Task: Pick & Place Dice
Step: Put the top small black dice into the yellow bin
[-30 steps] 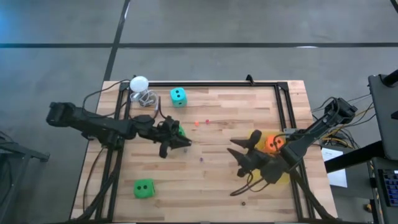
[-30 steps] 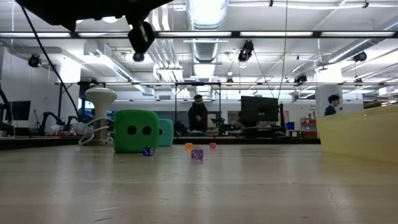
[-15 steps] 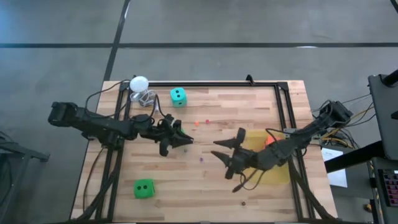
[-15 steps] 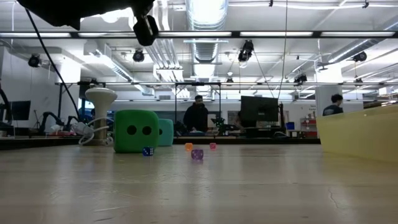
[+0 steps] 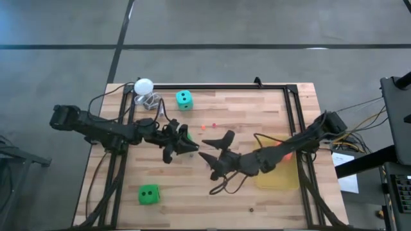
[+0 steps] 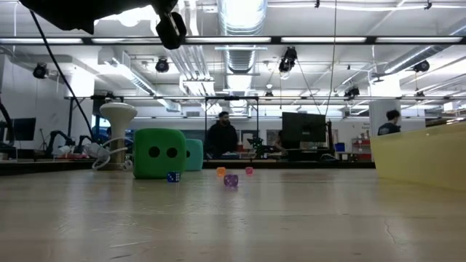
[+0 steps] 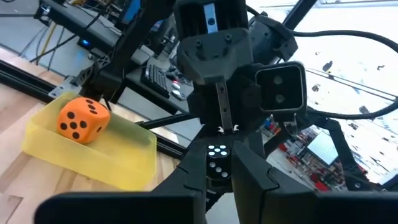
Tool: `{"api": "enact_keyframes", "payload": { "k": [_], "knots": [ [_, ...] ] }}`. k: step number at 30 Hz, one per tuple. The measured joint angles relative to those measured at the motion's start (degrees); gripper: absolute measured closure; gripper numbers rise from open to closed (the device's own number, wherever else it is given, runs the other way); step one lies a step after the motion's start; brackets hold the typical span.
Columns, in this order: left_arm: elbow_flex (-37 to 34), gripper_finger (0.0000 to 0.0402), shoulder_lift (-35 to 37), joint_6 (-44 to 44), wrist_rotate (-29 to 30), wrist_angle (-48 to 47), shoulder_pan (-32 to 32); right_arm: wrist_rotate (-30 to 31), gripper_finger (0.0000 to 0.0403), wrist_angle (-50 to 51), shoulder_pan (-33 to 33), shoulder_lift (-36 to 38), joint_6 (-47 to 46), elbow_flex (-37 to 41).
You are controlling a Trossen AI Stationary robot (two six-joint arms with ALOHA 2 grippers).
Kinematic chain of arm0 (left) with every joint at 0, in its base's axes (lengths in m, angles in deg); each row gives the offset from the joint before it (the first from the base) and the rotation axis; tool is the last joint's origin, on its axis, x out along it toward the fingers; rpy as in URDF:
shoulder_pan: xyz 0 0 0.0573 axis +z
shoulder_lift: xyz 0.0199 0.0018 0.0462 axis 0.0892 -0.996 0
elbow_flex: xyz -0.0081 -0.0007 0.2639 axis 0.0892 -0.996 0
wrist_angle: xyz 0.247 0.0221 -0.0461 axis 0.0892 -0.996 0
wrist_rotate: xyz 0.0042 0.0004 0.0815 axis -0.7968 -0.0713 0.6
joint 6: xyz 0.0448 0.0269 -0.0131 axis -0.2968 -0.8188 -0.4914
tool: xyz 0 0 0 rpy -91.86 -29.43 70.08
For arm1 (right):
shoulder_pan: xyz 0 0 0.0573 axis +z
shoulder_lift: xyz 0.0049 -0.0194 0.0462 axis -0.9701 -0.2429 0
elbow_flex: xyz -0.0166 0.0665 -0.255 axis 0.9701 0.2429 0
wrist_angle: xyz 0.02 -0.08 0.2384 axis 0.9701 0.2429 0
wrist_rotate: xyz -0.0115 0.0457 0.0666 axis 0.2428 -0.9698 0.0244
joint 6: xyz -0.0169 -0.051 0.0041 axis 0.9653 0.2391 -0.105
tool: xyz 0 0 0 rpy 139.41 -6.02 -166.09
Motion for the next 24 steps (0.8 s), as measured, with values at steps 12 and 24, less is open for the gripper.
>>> {"api": "enact_keyframes", "payload": {
  "k": [12,24],
  "knots": [
    [0.04,0.0358,0.0,-0.2,-0.43,0.01,0.02,-1.28,0.0176,2.2,0.01,-0.77,-2.95,-0.7],
    [0.06,0.0358,0.02,-0.17,-0.43,0.01,0.02,-7.32,0.0193,2.48,-2.09,-0.73,-6.19,-0.75]
  ]
}}
